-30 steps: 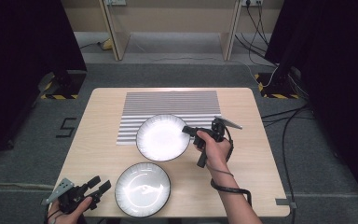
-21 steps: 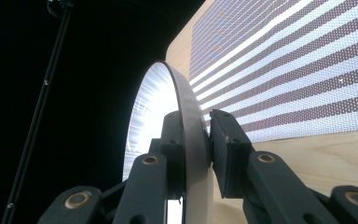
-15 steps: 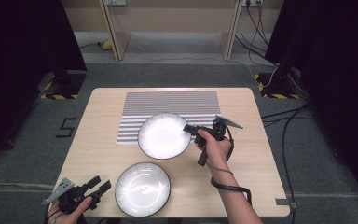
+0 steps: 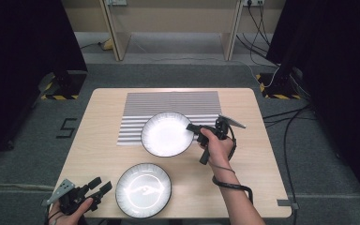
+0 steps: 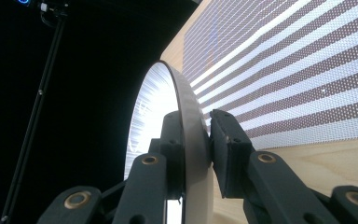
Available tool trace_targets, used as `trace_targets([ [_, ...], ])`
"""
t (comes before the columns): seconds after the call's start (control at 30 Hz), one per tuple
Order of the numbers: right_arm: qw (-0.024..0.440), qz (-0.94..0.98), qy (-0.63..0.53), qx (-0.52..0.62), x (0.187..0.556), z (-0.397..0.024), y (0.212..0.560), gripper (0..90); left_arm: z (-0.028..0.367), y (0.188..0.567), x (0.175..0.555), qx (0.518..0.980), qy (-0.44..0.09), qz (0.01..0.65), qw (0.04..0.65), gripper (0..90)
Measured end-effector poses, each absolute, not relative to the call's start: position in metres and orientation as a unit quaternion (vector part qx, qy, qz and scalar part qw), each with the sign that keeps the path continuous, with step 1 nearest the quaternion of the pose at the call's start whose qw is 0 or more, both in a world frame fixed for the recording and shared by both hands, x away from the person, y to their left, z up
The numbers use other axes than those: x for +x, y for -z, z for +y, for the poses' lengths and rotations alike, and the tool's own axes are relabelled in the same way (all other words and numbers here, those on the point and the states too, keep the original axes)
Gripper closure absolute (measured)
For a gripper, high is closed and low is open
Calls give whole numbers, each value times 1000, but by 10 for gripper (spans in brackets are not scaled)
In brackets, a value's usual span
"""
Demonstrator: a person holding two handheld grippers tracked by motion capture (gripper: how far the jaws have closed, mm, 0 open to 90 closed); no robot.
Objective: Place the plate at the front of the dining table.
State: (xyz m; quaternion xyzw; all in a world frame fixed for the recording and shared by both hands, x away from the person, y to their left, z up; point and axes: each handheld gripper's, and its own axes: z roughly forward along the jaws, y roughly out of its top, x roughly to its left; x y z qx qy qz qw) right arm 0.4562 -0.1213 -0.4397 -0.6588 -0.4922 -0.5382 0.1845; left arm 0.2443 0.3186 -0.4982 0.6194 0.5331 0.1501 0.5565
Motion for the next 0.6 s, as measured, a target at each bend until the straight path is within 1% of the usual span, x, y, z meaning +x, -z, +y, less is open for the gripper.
trace_targets([
  [0.6, 179, -488, 532, -669, 462, -125, 444, 755, 318, 498, 244, 619, -148, 532, 558, 378],
])
